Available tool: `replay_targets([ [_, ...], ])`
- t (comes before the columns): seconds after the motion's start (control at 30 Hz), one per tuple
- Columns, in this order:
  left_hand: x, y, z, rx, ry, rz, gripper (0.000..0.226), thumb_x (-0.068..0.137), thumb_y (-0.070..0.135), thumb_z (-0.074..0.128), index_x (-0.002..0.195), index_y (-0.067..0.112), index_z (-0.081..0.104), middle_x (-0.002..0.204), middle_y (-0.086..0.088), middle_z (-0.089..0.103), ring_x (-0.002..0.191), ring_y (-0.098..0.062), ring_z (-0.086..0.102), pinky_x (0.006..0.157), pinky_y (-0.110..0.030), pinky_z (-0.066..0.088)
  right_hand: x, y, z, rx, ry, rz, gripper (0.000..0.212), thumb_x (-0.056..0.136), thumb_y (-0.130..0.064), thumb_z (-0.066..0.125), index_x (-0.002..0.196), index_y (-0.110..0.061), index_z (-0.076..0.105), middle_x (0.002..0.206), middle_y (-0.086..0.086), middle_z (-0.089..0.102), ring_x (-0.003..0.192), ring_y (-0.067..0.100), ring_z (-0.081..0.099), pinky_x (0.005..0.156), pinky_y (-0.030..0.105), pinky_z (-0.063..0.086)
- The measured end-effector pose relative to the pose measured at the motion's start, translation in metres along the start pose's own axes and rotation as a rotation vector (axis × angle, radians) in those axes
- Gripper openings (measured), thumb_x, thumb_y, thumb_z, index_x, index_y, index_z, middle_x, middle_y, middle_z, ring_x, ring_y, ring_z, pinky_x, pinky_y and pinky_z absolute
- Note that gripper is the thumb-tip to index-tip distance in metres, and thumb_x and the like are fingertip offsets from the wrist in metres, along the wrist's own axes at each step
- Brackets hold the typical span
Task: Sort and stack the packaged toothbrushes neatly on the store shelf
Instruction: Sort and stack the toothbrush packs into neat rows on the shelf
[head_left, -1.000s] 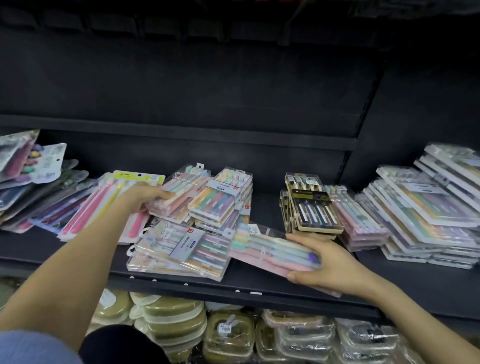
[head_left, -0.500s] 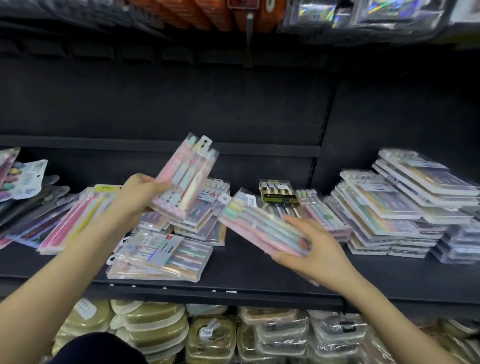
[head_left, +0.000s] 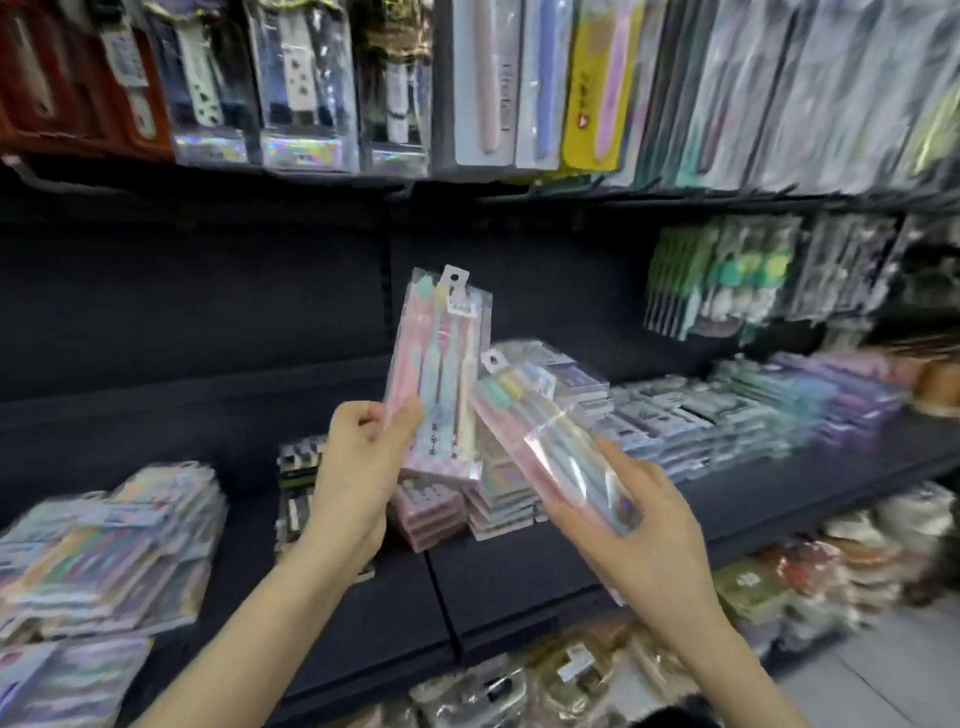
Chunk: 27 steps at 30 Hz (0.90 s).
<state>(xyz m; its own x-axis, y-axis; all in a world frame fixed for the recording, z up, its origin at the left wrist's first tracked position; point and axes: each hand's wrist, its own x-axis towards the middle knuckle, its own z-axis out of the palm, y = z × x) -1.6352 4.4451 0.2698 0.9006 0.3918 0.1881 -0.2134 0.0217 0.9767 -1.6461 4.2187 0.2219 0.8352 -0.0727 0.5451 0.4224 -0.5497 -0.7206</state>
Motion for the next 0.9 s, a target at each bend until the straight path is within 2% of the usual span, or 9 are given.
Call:
replay_targets([
  [0.07,0.010,-0.004,0.026,0.024,0.005,0.046,0.032,0.084,0.044,0.067,0.096,0.019,0.051,0.109,-0.021,0.061,0.097,-0.034,0.063,0.091,-0.055,0.049,0.005,0.024,-0.019,-0.068,0.070,0.066,0.071,0.065,-0.065,0.068,0.129,-0.039,0.056,0.106,-0.018,0.056,0.095,-0.012,0.052,0.072,0.011,0.041],
  [0.2,0.034,-0.014,0.062,0.098,-0.006,0.104,0.026,0.088,0.044,0.064,0.092,0.024,0.048,0.108,-0.020,0.059,0.100,-0.035,0.060,0.091,-0.053,0.047,0.021,0.070,-0.048,-0.267,0.134,0.274,0.078,0.062,-0.069,0.063,0.133,-0.037,0.053,0.105,-0.008,0.054,0.093,0.017,0.057,0.082,0.034,0.046],
  [0.3,0.055,-0.023,0.080,0.140,-0.006,0.112,0.028,0.087,0.047,0.062,0.093,0.024,0.048,0.109,-0.016,0.060,0.102,-0.032,0.060,0.090,-0.047,0.048,0.037,0.097,-0.063,-0.352,0.137,0.367,0.074,0.068,-0.064,0.066,0.135,-0.035,0.052,0.108,0.001,0.057,0.098,0.025,0.057,0.087,0.037,0.045],
  [0.4,0.076,-0.028,0.093,0.131,0.010,0.068,0.025,0.088,0.043,0.062,0.093,0.024,0.048,0.111,-0.015,0.061,0.104,-0.032,0.060,0.095,-0.051,0.048,0.059,0.116,-0.073,-0.425,0.085,0.414,0.067,0.073,-0.065,0.061,0.133,-0.038,0.052,0.108,0.009,0.060,0.103,0.031,0.057,0.086,0.039,0.044],
  [0.53,0.097,-0.032,0.097,0.119,0.047,0.080,0.016,0.092,0.034,0.060,0.095,0.020,0.053,0.108,-0.013,0.064,0.103,-0.031,0.062,0.092,-0.048,0.050,0.079,0.130,-0.076,-0.093,0.086,0.467,0.063,0.073,-0.059,0.070,0.131,-0.041,0.054,0.122,-0.002,0.061,0.108,0.018,0.056,0.090,0.039,0.046],
  [0.63,0.106,-0.037,0.082,0.168,0.063,0.124,0.025,0.095,0.028,0.056,0.112,0.010,0.059,0.104,-0.006,0.069,0.092,-0.020,0.068,0.076,-0.035,0.054,0.082,0.123,-0.065,0.144,0.085,0.366,0.068,0.067,-0.062,0.071,0.130,-0.044,0.055,0.126,-0.016,0.055,0.108,0.001,0.052,0.092,0.032,0.044],
  [0.7,0.107,-0.041,0.068,0.204,0.097,0.127,0.023,0.097,0.024,0.052,0.115,0.011,0.059,0.100,-0.003,0.069,0.084,-0.013,0.068,0.067,-0.028,0.050,0.086,0.113,-0.053,0.150,0.039,0.275,0.061,0.065,-0.065,0.068,0.123,-0.048,0.058,0.122,-0.020,0.054,0.107,-0.010,0.049,0.087,0.025,0.043],
  [0.8,0.104,-0.050,0.053,0.158,0.092,-0.008,0.018,0.100,0.016,0.044,0.111,0.012,0.058,0.097,-0.003,0.068,0.081,-0.015,0.065,0.064,-0.028,0.047,0.095,0.090,-0.033,0.130,-0.015,0.200,0.034,0.066,-0.064,0.064,0.097,-0.070,0.052,0.109,-0.023,0.051,0.099,-0.017,0.046,0.077,0.022,0.040],
  [0.9,0.105,-0.054,0.061,0.065,0.101,-0.257,0.016,0.099,0.008,0.042,0.109,0.004,0.054,0.090,-0.011,0.064,0.073,-0.021,0.059,0.059,-0.034,0.046,0.099,0.074,-0.020,0.079,-0.041,0.135,0.030,0.073,-0.054,0.066,0.082,-0.075,0.047,0.097,-0.026,0.051,0.105,-0.005,0.044,0.069,0.027,0.039],
])
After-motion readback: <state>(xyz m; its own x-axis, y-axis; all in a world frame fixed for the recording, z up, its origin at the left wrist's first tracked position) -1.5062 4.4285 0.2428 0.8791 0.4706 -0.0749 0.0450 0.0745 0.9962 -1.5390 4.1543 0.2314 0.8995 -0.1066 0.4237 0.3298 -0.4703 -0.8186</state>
